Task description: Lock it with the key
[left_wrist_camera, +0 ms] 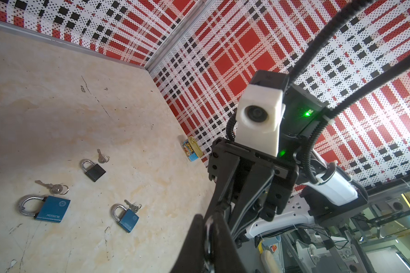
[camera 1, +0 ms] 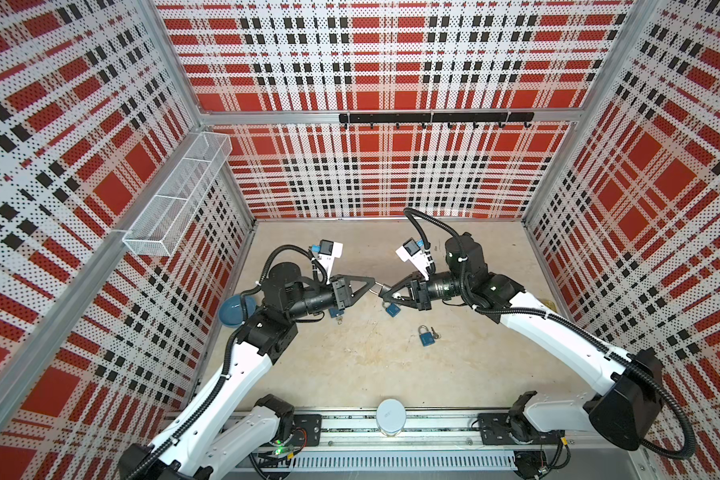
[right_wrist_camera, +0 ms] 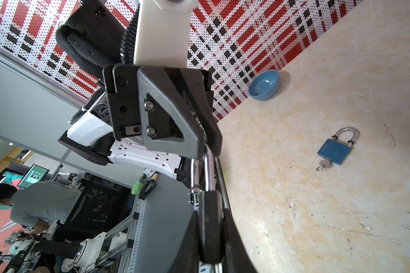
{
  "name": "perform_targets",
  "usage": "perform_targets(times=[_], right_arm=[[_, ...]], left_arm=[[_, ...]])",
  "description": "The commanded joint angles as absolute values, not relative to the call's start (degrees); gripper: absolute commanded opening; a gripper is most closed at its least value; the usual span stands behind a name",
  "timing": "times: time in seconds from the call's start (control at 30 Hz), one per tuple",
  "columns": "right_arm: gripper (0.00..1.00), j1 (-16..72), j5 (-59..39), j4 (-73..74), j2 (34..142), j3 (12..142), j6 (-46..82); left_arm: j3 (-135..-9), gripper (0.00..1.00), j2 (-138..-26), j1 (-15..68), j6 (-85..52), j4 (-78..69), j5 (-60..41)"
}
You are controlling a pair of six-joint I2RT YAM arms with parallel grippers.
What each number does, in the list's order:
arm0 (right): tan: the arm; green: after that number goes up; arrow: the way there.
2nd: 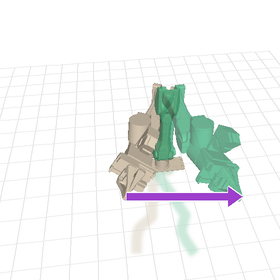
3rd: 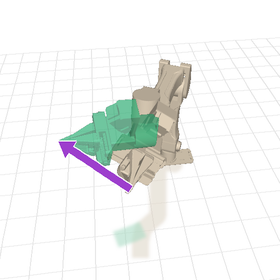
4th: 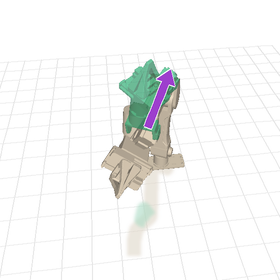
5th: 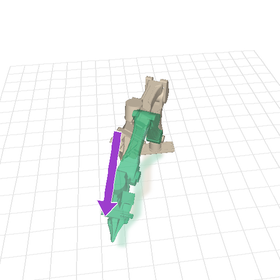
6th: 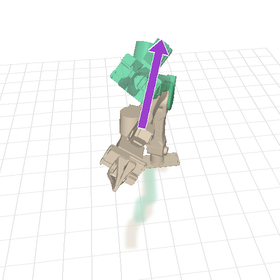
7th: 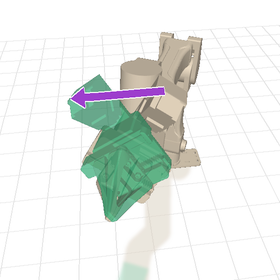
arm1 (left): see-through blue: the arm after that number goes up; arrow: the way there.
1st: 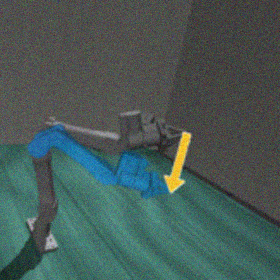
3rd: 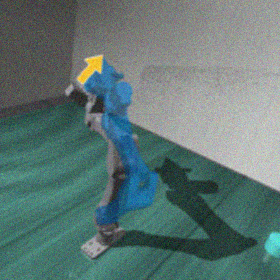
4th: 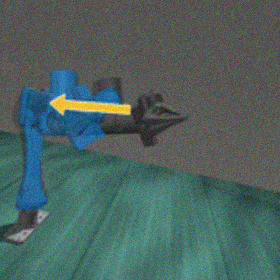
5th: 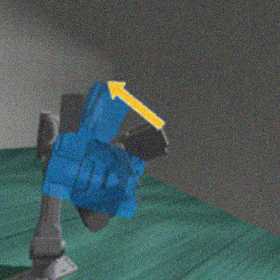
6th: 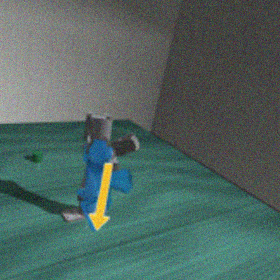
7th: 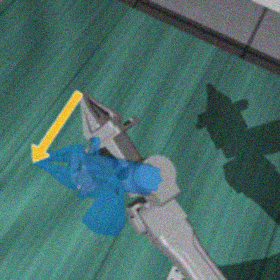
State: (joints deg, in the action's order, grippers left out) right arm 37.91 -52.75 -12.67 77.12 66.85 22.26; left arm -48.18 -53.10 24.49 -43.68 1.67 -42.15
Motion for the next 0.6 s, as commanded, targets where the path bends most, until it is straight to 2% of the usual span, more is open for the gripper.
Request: perform_targets(times=[0.0, 0.2, 0.57], right_arm=[[0.00, 37.71, -54.44, -8.62, 77.77, 68.19, 22.49], [0.00, 37.41, -55.75, -6.80, 77.77, 68.03, 23.93], [0.00, 36.38, -62.24, 3.74, 77.24, 65.39, 33.14]], left_arm=[[-47.77, 0.10, -53.43, 24.63, -43.64, 0.27, -43.18], [-47.64, 0.00, -53.71, 24.65, -43.05, 0.33, -43.24], [-45.09, 0.00, -52.70, 24.50, -39.56, 0.29, -40.61]])
